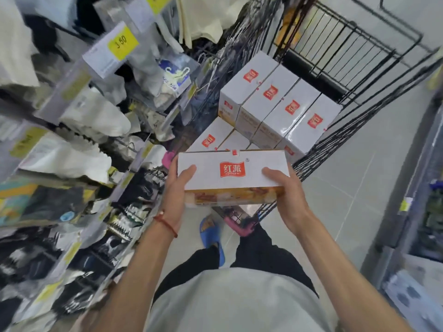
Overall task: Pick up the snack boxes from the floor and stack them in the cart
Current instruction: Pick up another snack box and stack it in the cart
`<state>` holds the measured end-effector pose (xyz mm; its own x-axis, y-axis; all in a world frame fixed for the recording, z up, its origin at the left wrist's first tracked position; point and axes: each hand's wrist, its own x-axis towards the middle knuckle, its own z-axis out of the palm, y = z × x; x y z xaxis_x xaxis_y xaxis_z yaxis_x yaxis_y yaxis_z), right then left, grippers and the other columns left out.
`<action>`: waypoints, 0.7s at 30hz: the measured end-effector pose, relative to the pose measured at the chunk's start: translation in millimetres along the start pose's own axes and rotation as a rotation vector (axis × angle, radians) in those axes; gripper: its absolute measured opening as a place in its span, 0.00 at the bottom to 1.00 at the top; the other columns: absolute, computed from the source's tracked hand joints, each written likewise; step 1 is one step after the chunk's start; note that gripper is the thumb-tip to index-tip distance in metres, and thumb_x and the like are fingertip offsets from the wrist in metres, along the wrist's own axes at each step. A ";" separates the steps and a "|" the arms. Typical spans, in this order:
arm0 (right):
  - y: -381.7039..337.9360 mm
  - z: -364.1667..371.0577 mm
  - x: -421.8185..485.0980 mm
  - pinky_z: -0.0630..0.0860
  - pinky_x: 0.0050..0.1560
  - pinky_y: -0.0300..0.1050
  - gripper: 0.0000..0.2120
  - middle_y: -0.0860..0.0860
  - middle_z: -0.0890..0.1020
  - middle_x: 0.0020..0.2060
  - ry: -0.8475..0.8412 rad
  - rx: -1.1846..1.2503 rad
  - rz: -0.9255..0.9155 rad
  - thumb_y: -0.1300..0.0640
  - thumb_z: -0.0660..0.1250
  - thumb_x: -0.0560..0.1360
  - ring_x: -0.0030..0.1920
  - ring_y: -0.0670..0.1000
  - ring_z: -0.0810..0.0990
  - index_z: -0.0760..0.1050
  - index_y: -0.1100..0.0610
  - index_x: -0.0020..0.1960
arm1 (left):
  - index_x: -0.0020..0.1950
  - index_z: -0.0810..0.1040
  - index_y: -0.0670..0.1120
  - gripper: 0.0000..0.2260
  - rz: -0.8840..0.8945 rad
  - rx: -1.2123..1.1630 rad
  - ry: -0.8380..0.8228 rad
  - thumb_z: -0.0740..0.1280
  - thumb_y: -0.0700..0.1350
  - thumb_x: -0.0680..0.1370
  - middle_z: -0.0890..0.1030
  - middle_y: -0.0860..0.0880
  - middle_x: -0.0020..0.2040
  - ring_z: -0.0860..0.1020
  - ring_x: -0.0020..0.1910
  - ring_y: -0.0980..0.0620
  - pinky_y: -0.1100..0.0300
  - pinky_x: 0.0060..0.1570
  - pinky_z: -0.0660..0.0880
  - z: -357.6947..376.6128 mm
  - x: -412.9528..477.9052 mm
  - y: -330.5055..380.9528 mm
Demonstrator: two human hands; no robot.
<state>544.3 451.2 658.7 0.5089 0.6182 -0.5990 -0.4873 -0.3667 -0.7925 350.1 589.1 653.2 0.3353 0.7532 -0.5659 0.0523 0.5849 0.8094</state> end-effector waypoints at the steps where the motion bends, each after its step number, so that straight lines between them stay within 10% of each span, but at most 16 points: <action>1: -9.1 -3.0 13.1 0.78 0.67 0.61 0.19 0.53 0.86 0.59 -0.042 -0.026 0.019 0.54 0.72 0.77 0.59 0.57 0.85 0.75 0.47 0.67 | 0.73 0.72 0.54 0.27 -0.004 -0.009 0.023 0.70 0.48 0.74 0.83 0.48 0.64 0.81 0.63 0.44 0.39 0.67 0.74 5.7 5.5 1.2; 10: -71.3 -7.9 106.9 0.82 0.54 0.45 0.25 0.48 0.86 0.58 -0.342 -0.248 0.127 0.57 0.74 0.77 0.58 0.51 0.86 0.71 0.48 0.70 | 0.69 0.73 0.61 0.24 -0.079 0.002 0.191 0.73 0.52 0.74 0.83 0.51 0.64 0.80 0.64 0.46 0.39 0.68 0.73 37.8 33.6 -2.5; 14: -74.6 8.5 138.8 0.82 0.61 0.56 0.35 0.52 0.84 0.61 -0.332 -0.312 0.160 0.53 0.79 0.71 0.57 0.54 0.86 0.64 0.51 0.71 | 0.71 0.74 0.53 0.23 -0.138 0.019 0.289 0.72 0.54 0.77 0.84 0.53 0.61 0.82 0.61 0.49 0.41 0.69 0.73 39.0 46.1 -7.5; 21: -85.3 49.8 178.5 0.86 0.50 0.51 0.27 0.53 0.85 0.55 -0.290 -0.241 0.274 0.60 0.75 0.77 0.51 0.53 0.87 0.67 0.52 0.71 | 0.76 0.64 0.45 0.23 -0.195 0.133 0.332 0.65 0.48 0.83 0.78 0.53 0.64 0.77 0.65 0.51 0.64 0.58 0.72 32.1 74.8 -14.5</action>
<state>641.4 627.4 625.1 0.1480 0.6322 -0.7606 -0.3803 -0.6735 -0.6338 404.5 627.3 604.1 -0.0133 0.7013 -0.7128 0.2138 0.6983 0.6831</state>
